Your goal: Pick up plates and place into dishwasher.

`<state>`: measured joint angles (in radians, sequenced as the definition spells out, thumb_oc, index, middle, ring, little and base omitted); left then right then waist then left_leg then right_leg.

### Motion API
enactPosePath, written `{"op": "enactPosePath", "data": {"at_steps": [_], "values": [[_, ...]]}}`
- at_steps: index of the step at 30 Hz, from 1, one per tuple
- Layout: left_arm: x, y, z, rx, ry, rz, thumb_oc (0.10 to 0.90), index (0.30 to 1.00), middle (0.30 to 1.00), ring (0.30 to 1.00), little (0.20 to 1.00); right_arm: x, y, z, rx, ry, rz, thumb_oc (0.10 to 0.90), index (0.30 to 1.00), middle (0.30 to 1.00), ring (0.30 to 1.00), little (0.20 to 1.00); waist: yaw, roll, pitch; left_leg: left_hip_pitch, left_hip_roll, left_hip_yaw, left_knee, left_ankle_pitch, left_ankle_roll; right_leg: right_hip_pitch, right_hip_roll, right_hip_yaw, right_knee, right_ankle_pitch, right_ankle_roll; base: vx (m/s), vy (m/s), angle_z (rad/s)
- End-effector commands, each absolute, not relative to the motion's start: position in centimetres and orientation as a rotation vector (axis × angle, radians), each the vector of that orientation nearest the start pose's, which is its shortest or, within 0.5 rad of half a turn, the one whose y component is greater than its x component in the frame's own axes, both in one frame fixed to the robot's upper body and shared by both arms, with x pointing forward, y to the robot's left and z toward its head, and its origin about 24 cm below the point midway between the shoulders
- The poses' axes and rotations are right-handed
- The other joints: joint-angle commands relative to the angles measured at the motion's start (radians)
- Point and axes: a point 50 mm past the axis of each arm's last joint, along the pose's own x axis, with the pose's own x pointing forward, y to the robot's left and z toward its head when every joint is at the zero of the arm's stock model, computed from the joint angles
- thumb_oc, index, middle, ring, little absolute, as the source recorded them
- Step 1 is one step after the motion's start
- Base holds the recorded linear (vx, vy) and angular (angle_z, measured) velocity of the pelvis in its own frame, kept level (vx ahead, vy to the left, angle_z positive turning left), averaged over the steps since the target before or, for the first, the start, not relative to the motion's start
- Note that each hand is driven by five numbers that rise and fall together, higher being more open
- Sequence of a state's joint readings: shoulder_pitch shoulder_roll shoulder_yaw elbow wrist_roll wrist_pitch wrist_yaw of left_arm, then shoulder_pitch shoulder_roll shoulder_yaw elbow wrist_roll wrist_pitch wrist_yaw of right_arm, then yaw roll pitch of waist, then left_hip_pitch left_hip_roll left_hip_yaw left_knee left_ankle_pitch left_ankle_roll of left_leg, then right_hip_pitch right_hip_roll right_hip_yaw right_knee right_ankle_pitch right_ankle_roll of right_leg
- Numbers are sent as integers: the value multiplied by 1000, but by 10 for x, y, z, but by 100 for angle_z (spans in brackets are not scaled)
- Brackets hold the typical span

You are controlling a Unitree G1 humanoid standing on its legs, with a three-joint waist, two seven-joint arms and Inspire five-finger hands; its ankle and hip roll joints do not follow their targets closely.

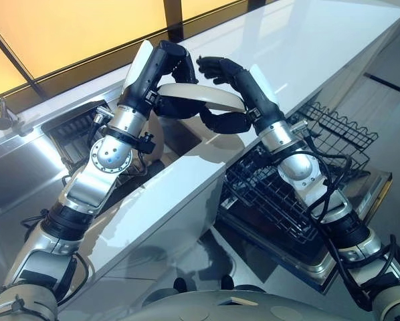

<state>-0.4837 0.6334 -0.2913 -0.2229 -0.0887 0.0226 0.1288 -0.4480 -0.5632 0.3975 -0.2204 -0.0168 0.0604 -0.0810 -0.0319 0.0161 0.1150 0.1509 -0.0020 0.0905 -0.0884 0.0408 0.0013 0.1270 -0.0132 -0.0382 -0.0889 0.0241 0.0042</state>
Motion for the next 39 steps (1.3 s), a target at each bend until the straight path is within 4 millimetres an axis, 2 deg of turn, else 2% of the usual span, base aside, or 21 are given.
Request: {"op": "enactPosePath", "data": {"at_steps": [1,8,15,17,18,25,33,39], "values": [[277,120,265,460,-902,-270,100,300,300,300,200,273,-93,249,-472,-891,320,100,300,300,300,200,0,-21,-105,-13,-64,-18,9,-57,-1,-17,-1,-36,31,-4,82,0,0,0],[274,127,272,502,-946,-225,100,300,300,300,200,274,-103,250,-511,-900,265,100,300,300,300,200,-1,-20,-105,-17,-64,-18,4,-51,-1,-20,2,-41,36,-5,81,-19,5,0],[272,147,274,564,-942,-171,100,300,300,300,200,275,-123,251,-574,-910,185,100,300,300,300,200,7,-22,-108,-20,-67,-28,4,-50,-1,-20,0,-44,32,-1,81,0,0,0],[272,154,273,557,-930,-153,534,672,672,672,634,275,-129,253,-582,-915,154,100,300,300,300,200,9,-21,-109,-20,-68,-30,4,-49,-1,-19,-1,-45,31,0,81,0,0,0],[272,157,272,557,-918,-146,800,900,900,900,900,275,-133,254,-583,-922,134,100,300,300,300,200,10,-21,-108,-20,-68,-32,4,-49,-2,-18,-1,-46,30,0,81,0,0,0],[274,168,270,577,-846,-210,800,900,900,900,900,276,-155,267,-631,-971,-10,100,300,300,300,200,17,-22,-108,-22,-66,-34,6,-48,-3,-17,-1,-50,28,1,82,0,0,0],[268,184,267,586,-721,-395,800,900,900,900,900,270,-190,287,-698,-1055,-252,100,300,300,300,200,29,-17,-112,-22,-64,-37,6,-48,-3,-13,-2,-57,25,2,83,-3,0,1],[265,203,273,576,-714,-329,800,900,900,900,900,272,-218,296,-769,-1073,-473,100,300,300,300,200,41,-15,-114,-24,-63,-44,6,-47,-2,-10,-2,-65,26,-1,80,-2,-2,2]]}}
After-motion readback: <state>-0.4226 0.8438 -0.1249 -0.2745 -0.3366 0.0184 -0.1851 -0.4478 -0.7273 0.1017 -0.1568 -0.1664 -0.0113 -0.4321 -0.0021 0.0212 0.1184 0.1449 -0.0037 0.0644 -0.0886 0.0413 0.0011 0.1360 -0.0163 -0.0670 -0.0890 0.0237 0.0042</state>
